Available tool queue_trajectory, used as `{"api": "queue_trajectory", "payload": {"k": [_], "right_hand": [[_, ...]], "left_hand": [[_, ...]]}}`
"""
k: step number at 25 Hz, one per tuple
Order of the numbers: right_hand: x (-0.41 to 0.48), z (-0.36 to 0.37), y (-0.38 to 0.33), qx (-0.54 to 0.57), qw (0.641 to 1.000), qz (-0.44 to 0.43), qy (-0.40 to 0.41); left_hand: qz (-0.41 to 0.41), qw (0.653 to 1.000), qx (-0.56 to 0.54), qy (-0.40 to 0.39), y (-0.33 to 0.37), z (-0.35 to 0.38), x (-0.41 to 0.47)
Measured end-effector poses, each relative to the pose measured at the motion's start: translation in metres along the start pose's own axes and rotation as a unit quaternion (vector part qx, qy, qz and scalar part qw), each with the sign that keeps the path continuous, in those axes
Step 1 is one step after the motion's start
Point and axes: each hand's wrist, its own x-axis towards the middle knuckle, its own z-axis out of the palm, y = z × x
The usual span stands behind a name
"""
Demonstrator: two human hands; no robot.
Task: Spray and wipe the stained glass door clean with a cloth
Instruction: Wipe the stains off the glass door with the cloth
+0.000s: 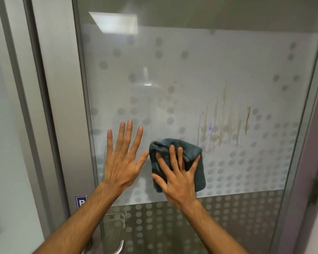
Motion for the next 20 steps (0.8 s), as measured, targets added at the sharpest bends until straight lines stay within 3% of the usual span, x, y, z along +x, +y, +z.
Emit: {"api": "queue_trajectory", "payload": {"k": [4, 14, 20], "right_hand": [[0.031, -0.009, 0.01, -0.01, 1.0, -0.009, 0.022], [0.216, -0.078, 0.039, -0.036, 0.996, -0.019, 0.074], [0.253, -0.083, 0.028, 0.028, 0.983, 0.138, 0.116]], "left_hand": [[-0.003, 1.0, 0.007, 0.003, 0.004, 0.003, 0.005], [-0.012, 0.998, 0.013, 0.065, 0.007, -0.014, 0.066], [-0.03, 0.996, 0.012, 0.08, 0.017, -0.013, 0.076]]}}
